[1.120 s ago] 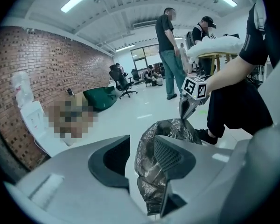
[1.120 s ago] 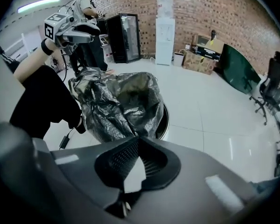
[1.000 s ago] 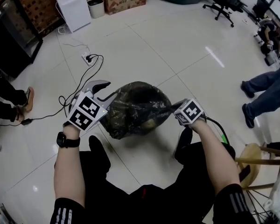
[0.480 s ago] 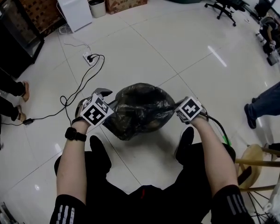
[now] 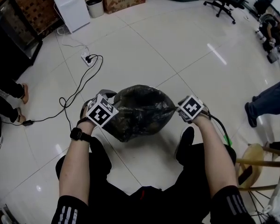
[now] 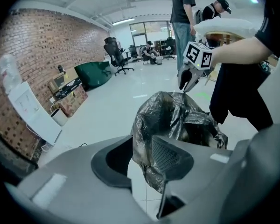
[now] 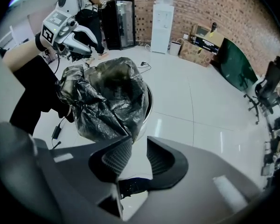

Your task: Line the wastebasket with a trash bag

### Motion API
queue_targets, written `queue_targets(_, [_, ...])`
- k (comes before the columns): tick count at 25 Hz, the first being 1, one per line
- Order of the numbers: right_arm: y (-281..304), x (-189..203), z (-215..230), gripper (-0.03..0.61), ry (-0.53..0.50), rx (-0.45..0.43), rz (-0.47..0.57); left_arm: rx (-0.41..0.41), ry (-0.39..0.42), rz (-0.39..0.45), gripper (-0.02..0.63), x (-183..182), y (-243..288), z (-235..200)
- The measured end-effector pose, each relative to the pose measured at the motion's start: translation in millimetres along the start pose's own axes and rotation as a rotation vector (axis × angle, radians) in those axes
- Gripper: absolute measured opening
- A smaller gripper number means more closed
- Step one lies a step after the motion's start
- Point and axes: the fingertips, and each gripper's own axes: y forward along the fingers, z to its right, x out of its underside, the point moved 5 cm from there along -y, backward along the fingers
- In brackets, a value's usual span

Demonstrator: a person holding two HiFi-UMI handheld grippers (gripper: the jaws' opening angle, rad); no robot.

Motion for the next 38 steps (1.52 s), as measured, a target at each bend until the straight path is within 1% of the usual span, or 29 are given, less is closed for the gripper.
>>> queue_targets(1, [-2, 0, 2, 0.112, 0.007, 0.006, 0.006, 0.0, -0.007, 0.0, 0.12, -1, 1, 0])
queue_targets(3, [-11, -9, 7, 0.114, 0.007, 0.035, 0.059, 0.008, 0.002, -0.02, 0.12, 0, 7, 2])
queue_targets(5, [-27, -28, 8, 0.115, -0.011, 0.055, 0.146, 0.022, 0.023, -0.025, 0.12, -3, 8, 7])
queue_targets(7, [-46, -54, 2, 0.115, -0.06, 0.059, 0.242, 0.027, 0.036, -0.009, 0.12, -11, 4, 11])
queue_targets(9, [-59, -81, -9, 0.118, -0.124, 0.04, 0.339, 0.022, 0.058, 0.007, 0.12, -20, -4, 11])
queue_targets(11, [-64, -106, -19, 0.126, -0.171, 0.006, 0.415, 0.012, 0.084, 0.038, 0.12, -33, -16, 12])
queue_targets(14, [-60, -138, -32, 0.13, -0.241, -0.041, 0.455, -0.004, 0.107, 0.093, 0.12, -51, -34, 13])
queue_targets(17, [-43, -160, -52, 0.13, -0.319, -0.117, 0.433, -0.008, 0.103, 0.118, 0.12, -58, -44, 9])
queue_targets(20, [-17, -169, -66, 0.13, -0.376, -0.166, 0.389, -0.008, 0.088, 0.129, 0.12, -61, -46, 6])
queue_targets(22, [1, -171, -68, 0.13, -0.387, -0.179, 0.36, -0.005, 0.084, 0.133, 0.12, -64, -44, 4])
queue_targets(25, [30, -167, -67, 0.129, -0.371, -0.203, 0.31, -0.001, 0.085, 0.129, 0.12, -63, -41, 2])
queue_targets(30, [80, -145, -64, 0.125, -0.422, -0.202, 0.168, -0.001, 0.076, 0.116, 0.12, -61, -36, -8])
queue_targets(33, [104, -133, -64, 0.122, -0.492, -0.177, 0.089, 0.001, 0.072, 0.12, 0.12, -63, -33, -13])
queue_targets(38, [133, -121, -66, 0.123, -0.528, -0.185, 0.008, 0.015, 0.082, 0.114, 0.12, -67, -27, -14])
